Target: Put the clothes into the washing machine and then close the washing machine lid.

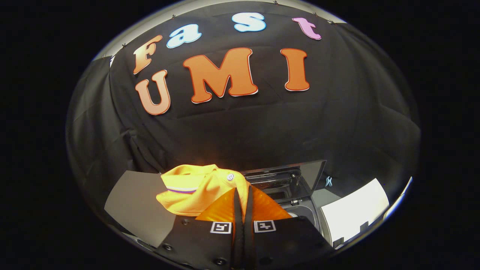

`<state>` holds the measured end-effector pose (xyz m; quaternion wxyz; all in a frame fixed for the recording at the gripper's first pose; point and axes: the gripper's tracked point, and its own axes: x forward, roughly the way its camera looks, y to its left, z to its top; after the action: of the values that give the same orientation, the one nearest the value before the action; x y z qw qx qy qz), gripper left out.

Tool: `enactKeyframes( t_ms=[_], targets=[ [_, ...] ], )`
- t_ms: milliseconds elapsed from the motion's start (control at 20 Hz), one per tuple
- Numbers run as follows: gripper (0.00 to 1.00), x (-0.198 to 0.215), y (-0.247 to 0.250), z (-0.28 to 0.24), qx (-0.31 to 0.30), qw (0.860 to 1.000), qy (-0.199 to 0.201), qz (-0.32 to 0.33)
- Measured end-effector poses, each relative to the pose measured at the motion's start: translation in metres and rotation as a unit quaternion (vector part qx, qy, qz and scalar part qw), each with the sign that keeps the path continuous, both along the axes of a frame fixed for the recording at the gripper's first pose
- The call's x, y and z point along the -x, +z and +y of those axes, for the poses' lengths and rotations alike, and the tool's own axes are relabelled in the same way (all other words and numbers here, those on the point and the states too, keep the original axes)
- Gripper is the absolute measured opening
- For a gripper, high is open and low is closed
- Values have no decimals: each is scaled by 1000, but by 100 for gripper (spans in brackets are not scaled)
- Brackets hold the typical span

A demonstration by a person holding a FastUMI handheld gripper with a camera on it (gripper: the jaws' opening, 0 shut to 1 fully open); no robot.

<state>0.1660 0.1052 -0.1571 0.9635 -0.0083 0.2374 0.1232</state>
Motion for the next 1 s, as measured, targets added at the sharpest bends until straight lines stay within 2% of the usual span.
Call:
enactKeyframes(
  t_ms=[450,700,1000],
  targets=[
    [8,-19,-58,-52,18,999,-16,39],
    [8,-31,-118,-65,34,996,-25,73],
    [8,-48,-186,-81,60,994,-42,82]
  ],
)
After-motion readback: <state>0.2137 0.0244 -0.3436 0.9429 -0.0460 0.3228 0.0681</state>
